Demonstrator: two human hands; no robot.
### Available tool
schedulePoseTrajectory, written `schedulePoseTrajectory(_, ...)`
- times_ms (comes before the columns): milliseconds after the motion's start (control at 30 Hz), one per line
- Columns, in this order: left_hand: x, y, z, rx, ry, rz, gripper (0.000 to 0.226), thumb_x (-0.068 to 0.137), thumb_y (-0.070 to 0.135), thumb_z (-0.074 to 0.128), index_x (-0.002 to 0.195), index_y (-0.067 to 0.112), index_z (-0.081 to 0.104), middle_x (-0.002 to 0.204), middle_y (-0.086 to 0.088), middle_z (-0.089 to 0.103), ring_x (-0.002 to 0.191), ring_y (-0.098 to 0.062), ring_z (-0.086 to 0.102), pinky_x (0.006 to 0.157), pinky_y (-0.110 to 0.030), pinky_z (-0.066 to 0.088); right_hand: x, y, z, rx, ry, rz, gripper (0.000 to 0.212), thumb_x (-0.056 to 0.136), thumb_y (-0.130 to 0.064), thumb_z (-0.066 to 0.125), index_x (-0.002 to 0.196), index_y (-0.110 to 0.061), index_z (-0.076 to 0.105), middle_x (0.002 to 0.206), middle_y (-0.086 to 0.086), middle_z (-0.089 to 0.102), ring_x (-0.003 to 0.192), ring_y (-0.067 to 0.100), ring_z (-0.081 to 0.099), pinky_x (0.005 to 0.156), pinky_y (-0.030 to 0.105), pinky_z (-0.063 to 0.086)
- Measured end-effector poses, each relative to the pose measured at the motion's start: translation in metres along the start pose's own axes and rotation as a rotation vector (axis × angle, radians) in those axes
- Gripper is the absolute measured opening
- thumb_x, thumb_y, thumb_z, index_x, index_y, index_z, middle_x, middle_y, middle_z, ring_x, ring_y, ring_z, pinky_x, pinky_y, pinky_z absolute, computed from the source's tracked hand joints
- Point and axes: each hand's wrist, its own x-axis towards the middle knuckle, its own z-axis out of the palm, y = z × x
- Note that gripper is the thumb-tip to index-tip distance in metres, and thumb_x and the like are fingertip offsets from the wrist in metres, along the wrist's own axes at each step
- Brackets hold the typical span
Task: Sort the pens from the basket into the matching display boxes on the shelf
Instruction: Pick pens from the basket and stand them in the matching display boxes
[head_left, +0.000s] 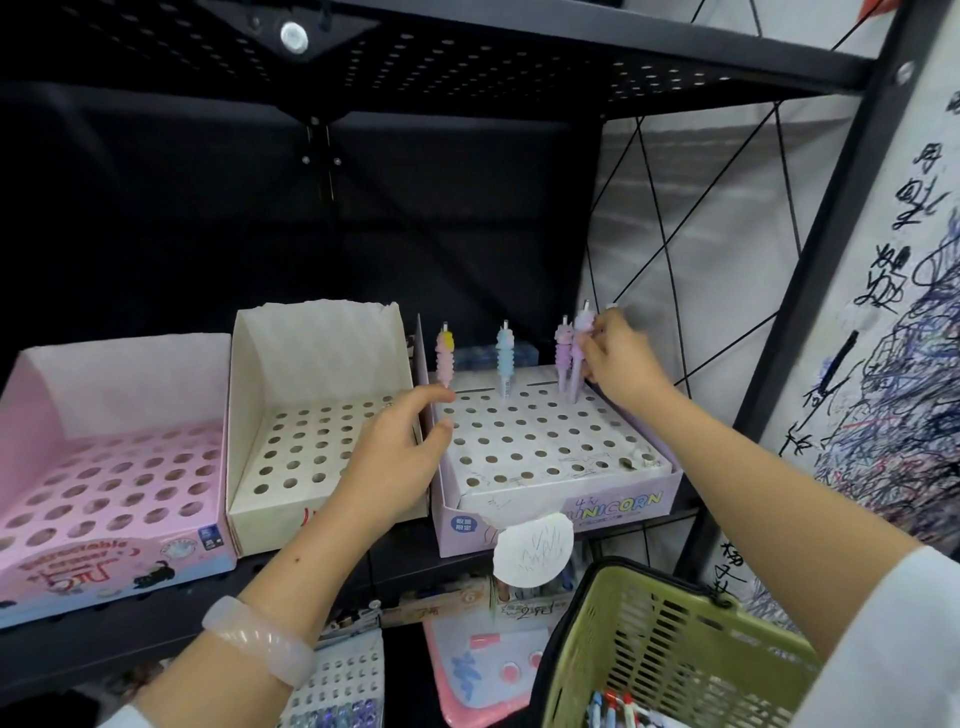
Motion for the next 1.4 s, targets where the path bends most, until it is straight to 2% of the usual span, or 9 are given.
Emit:
schedulePoseTrajectory(133,0.0,0.0,0.001,-0.001,-0.017,0.0,0.026,0.093,0.017,0.05,0.113,0.034,0.055,0.124,0.013,0.05,0.112,-0.004,0.042,0.088,-0.019,0.03,0.004,0.002,0.007,-0.172,-0.151,0.045,0.028,0.099,-0.018,0.036,0.116,0.001,0.047,0.099,0.022,0.063,0.083,0.03,0.059,0.077,0.037,0.05)
schedulePoseTrajectory(300,-0.008,0.003,-0.002,0.009,-0.023,0.034,0.027,0.093,0.021,0.05,0.106,0.044,0.049,0.108,0.017,0.049,0.064,0.009,0.04,0.058,-0.001,0.037,-0.01,0.011,0.016,-0.114,-0.118,0.068,0.028,0.098,-0.023,0.042,0.113,-0.002,0.053,0.075,0.004,0.059,0.072,0.022,0.057,0.064,0.026,0.041)
schedulePoseTrajectory(467,-0.025,0.031,0.009,-0.097,-0.082,0.126,0.032,0.093,0.019,0.05,0.099,0.05,0.049,0.113,0.024,0.054,0.109,0.004,0.049,0.089,-0.015,0.037,-0.032,-0.003,-0.01,0.0,-0.074,0.066,0.024,0.092,-0.012,0.045,0.111,-0.007,0.059,0.09,0.007,0.06,0.076,0.018,0.053,0.057,0.014,0.039)
schedulePoseTrajectory(700,-0.079,0.04,0.073,-0.294,-0.354,0.186,0.028,0.093,0.011,0.051,0.099,0.037,0.056,0.11,0.015,0.062,0.106,0.001,0.057,0.095,-0.015,0.042,-0.142,0.003,-0.056,0.363,-0.32,-0.041,0.017,0.096,-0.013,0.048,0.096,-0.022,0.062,0.082,-0.002,0.071,0.073,0.008,0.066,0.068,0.019,0.054)
schedulePoseTrajectory(867,-0.119,-0.008,0.126,-0.108,-0.65,0.12,0.023,0.095,0.016,0.048,0.111,0.03,0.057,0.109,0.018,0.059,0.102,0.01,0.053,0.09,-0.007,0.039,-0.214,0.084,-0.034,0.114,-0.522,0.171,0.014,0.096,-0.012,0.048,0.098,-0.016,0.061,0.087,-0.001,0.068,0.08,0.013,0.064,0.075,0.022,0.051)
schedulePoseTrajectory(1033,-0.141,-0.05,0.154,0.29,-0.793,0.105,0.029,0.099,0.026,0.039,0.125,0.028,0.053,0.125,0.007,0.057,0.109,-0.009,0.051,0.086,-0.025,0.042,-0.266,0.162,0.038,-0.324,-0.83,0.438,0.033,0.095,-0.025,0.048,0.114,0.0,0.058,0.115,0.016,0.062,0.097,0.025,0.058,0.076,0.03,0.042)
schedulePoseTrajectory(1200,-0.143,-0.058,0.16,0.194,-0.64,0.153,0.026,0.097,0.021,0.043,0.118,0.024,0.059,0.119,0.007,0.059,0.082,0.005,0.045,0.071,-0.008,0.031,-0.292,0.186,0.11,-0.261,-0.947,0.791,0.042,0.097,-0.037,0.044,0.064,-0.012,0.043,0.061,0.008,0.036,0.05,0.016,0.035,0.052,0.029,0.029)
schedulePoseTrajectory(1300,-0.143,-0.062,0.16,0.11,-0.585,0.084,0.023,0.095,0.021,0.047,0.113,0.026,0.061,0.116,0.01,0.062,0.095,0.003,0.053,0.082,-0.009,0.037,-0.297,0.179,0.143,-0.103,-0.792,0.954,0.035,0.095,-0.037,0.048,0.092,-0.002,0.053,0.061,0.005,0.034,0.053,0.014,0.036,0.058,0.032,0.033)
schedulePoseTrajectory(1400,-0.143,-0.063,0.161,0.09,-0.575,0.038,0.023,0.094,0.022,0.048,0.111,0.028,0.062,0.114,0.013,0.063,0.109,-0.005,0.054,0.088,-0.016,0.039,-0.304,0.176,0.162,0.002,-0.661,1.035,0.087,0.09,-0.04,0.056,0.142,0.011,0.008,0.103,0.015,0.058,0.096,0.027,0.058,0.071,0.031,0.043)
